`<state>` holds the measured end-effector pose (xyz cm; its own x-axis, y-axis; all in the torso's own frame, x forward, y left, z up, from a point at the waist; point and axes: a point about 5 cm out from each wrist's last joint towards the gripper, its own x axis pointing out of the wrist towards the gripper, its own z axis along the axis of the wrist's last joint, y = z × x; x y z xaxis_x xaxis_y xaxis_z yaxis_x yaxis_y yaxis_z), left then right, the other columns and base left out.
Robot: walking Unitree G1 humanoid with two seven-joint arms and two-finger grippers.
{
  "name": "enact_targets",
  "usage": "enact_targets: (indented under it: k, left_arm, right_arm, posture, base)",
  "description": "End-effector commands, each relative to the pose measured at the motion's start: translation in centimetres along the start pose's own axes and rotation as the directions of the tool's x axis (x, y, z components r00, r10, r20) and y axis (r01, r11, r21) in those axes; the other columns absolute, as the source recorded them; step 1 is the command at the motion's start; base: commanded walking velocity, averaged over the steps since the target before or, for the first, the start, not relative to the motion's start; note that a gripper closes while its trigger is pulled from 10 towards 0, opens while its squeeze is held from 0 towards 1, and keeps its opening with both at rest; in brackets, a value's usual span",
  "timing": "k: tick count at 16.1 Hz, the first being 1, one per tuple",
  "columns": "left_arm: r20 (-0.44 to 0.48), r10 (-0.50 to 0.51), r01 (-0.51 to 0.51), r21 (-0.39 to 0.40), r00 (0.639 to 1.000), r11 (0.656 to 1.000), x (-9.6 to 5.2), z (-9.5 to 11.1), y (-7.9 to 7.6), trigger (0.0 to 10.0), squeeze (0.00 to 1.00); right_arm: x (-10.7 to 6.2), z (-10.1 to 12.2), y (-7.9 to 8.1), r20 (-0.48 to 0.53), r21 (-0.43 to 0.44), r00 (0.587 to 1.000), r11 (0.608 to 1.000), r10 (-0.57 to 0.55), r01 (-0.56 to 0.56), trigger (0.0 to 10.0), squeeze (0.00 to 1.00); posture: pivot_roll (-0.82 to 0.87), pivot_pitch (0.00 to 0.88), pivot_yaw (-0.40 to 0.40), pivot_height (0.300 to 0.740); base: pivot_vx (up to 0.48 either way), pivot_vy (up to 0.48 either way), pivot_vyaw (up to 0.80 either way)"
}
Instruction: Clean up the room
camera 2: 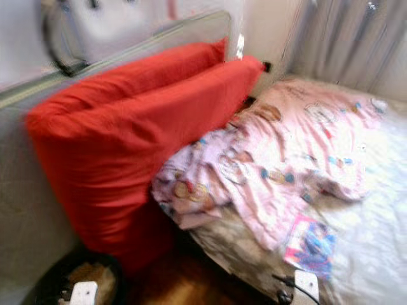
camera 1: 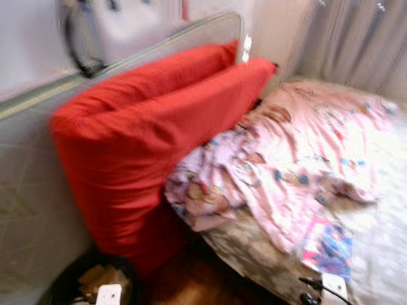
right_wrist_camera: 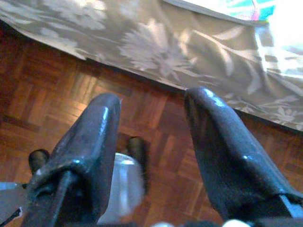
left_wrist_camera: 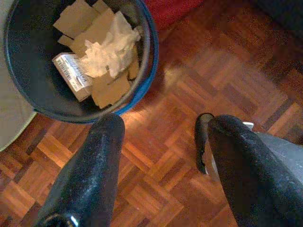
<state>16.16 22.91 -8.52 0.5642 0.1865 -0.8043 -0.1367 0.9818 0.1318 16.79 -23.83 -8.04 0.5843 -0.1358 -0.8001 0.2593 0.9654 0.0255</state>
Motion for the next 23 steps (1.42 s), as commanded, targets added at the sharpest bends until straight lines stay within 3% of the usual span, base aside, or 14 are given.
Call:
enact_targets:
  k: [1, 10, 19, 23]
  left_arm:
    - [-0.027, -0.008, 0.009, 0.002, 1.000, 1.000, -0.12, -0.73, -0.35, 10.0, 0.00]
    - [-0.028, -0.015, 0.015, 0.012, 0.999, 1.000, -0.14, -0.82, -0.46, 10.0, 0.00]
    - [-0.025, -0.013, 0.013, 0.002, 1.000, 1.000, -0.12, -0.74, -0.52, 10.0, 0.00]
    - [-0.024, -0.015, 0.015, -0.008, 1.000, 1.000, -0.09, -0.66, -0.74, 10.0, 0.00]
  right_arm:
    - [-0.08, -0.07, -0.43, -0.001, 0.005, 1.000, 1.000, -0.015, 0.015, 10.0, 0.00]
    - [-0.11, -0.25, -0.48, -0.014, -0.009, 1.000, 1.000, -0.013, 0.013, 10.0, 0.00]
    - [-0.10, -0.12, -0.59, -0.003, 0.009, 1.000, 1.000, -0.025, 0.025, 10.0, 0.00]
    - [-0.08, 0.07, -0.73, -0.004, 0.001, 1.000, 1.000, -0.025, 0.025, 10.0, 0.00]
  posture:
    - [0.00, 0.000, 0.017, 0.740]
    - [-0.01, 0.000, 0.022, 0.740]
    - [-0.01, 0.000, 0.015, 0.740]
    - [-0.01, 0.000, 0.006, 0.740]
  base:
    - [0.000, -0.285, 0.00]
    - [0.000, -0.285, -0.59]
    - [0.000, -0.285, 0.00]
    - [0.000, -0.285, -0.74]
